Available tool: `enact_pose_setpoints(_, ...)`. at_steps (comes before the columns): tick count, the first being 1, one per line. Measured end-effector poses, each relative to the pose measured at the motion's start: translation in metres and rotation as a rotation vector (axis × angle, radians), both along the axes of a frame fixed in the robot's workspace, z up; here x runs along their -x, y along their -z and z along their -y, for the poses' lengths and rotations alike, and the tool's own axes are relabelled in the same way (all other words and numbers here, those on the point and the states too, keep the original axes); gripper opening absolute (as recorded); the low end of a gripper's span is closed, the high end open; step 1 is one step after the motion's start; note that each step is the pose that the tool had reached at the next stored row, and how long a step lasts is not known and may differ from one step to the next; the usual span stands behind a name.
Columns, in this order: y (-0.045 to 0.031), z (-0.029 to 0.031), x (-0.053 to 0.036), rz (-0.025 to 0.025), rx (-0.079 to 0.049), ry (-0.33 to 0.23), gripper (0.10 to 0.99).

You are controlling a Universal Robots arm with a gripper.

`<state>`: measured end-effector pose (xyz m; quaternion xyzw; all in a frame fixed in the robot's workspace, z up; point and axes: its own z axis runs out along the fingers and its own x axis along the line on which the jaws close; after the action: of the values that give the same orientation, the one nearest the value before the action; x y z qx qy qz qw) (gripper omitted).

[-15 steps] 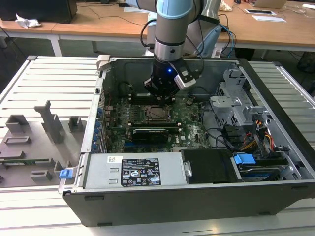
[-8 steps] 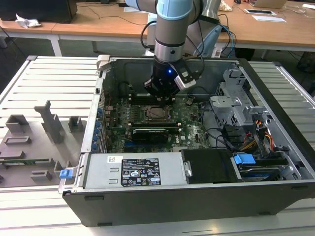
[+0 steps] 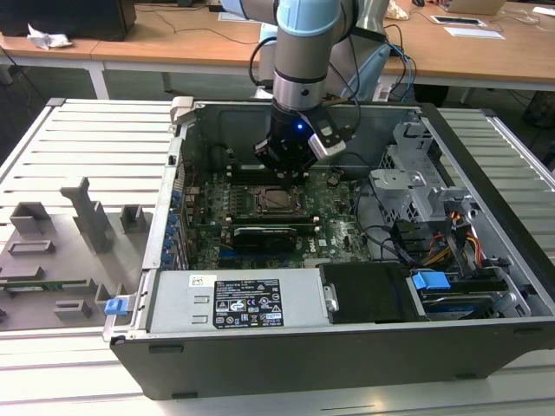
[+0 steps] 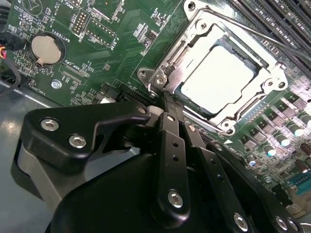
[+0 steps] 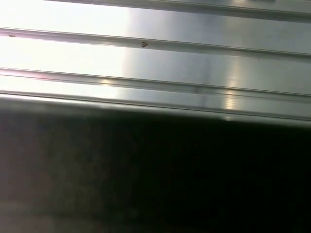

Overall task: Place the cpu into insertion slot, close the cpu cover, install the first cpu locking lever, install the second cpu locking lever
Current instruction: 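Install the first cpu locking lever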

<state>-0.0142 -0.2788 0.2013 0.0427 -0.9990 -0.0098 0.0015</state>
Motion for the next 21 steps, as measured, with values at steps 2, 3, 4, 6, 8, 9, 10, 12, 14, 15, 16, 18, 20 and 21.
enact_pose_setpoints(2,0.0001,-0.0001,-0.0001,0.0000,-0.004,0.000,0.106)
enact_pose_setpoints(3,0.0000,-0.0001,-0.0001,0.0001,-0.005,0.000,0.106)
enact_pose_setpoints(4,-0.0005,-0.0001,-0.0001,0.0002,-0.005,0.000,0.106)
enact_pose_setpoints(6,-0.0035,-0.0002,-0.0001,0.0003,-0.005,0.000,0.106)
enact_pose_setpoints(8,-0.0084,-0.0001,-0.0001,0.0000,-0.005,0.000,0.106)
enact_pose_setpoints(9,-0.0115,-0.0001,-0.0001,0.0000,-0.005,0.000,0.106)
enact_pose_setpoints(10,-0.0155,-0.0001,-0.0001,-0.0001,-0.004,0.000,0.106)
enact_pose_setpoints(12,-0.0155,0.0000,-0.0001,0.0000,-0.004,0.000,0.106)
enact_pose_setpoints(14,-0.0155,0.0006,-0.0001,-0.0001,-0.004,0.000,0.106)
enact_pose_setpoints(15,-0.0155,0.0012,-0.0001,-0.0002,-0.004,0.000,0.106)
enact_pose_setpoints(16,-0.0155,0.0018,-0.0001,-0.0001,-0.004,0.000,0.106)
enact_pose_setpoints(18,-0.0155,0.0039,-0.0001,-0.0001,-0.004,0.000,0.106)
enact_pose_setpoints(20,-0.0155,0.0046,-0.0001,-0.0001,-0.004,0.000,0.106)
enact_pose_setpoints(21,-0.0154,0.0049,-0.0001,0.0000,-0.004,0.000,0.106)
